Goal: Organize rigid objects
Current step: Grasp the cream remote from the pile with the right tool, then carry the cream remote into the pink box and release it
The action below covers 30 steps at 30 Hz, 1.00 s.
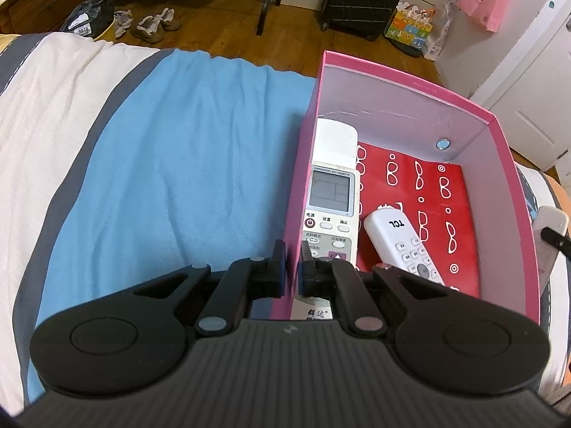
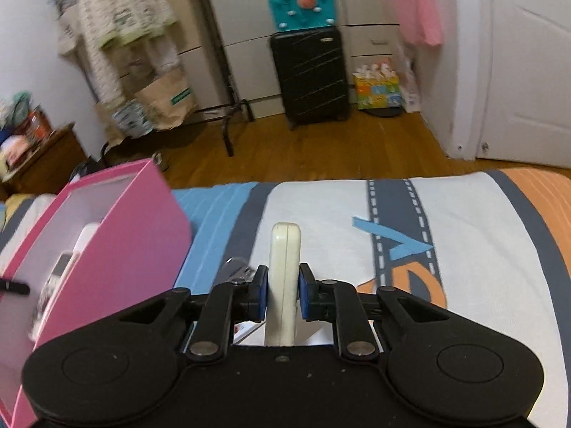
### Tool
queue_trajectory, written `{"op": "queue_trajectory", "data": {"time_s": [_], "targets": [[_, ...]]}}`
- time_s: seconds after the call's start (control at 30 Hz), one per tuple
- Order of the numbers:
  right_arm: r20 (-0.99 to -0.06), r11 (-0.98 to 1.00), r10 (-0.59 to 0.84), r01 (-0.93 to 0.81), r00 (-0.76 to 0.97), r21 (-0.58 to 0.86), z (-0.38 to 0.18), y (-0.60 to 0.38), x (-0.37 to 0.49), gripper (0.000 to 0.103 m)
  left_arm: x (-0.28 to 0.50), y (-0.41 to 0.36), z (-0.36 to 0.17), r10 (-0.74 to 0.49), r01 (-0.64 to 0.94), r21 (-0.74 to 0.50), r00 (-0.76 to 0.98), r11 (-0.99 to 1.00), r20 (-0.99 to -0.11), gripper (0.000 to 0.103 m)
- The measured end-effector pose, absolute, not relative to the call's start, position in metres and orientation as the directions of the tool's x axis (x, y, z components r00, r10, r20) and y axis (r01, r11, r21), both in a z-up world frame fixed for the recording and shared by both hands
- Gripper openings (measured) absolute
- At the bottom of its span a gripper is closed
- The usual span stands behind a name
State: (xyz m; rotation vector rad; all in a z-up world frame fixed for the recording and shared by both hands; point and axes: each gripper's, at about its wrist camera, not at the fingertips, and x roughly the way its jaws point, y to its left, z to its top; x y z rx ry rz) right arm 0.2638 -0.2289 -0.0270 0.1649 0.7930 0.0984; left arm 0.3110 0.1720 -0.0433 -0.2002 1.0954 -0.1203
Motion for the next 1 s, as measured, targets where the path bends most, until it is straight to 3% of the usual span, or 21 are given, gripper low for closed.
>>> {"op": "queue_trajectory", "data": {"time_s": [0.23,0.4,0.6,0.83,0.9,1.0], "targets": [[-0.674,0.988,0.14,-0.058,0.725,0.143,-0.017,-0.208,0.248,0.02,0.311,0.172,-0.042,-0.193,-0.002,-0.218,0.458,0.976,-0.868,0.006],[-0.598,0.988,0.153,-0.108,0.787,0.111,0.017,-0.183,0.222,0.02,0.31,0.172,-0.042,-0.191,-0.004,-0.217,0.458,0.976,-0.868,0.006],[-0.479,0.956,0.276,-0.288,0.833,0.051,0.071,-0.127,0.199,0.02,0.311,0.174,-0.043,-0.198,-0.012,-0.228,0.456,0.974,-0.868,0.006],[-0.435,0.891,0.394,-0.453,0.81,-0.037,0.094,-0.064,0.194,0.02,0.311,0.177,-0.045,-0.209,-0.015,-0.242,0.457,0.97,-0.865,0.006],[-0.456,0.872,0.436,-0.489,0.776,0.003,0.092,-0.05,0.199,0.02,0.311,0.179,-0.046,-0.215,-0.017,-0.25,0.456,0.968,-0.864,0.007],[-0.503,0.837,0.532,-0.513,0.681,0.19,0.081,-0.045,0.215,0.02,0.312,0.181,-0.047,-0.224,-0.021,-0.262,0.455,0.965,-0.862,0.007]]}}
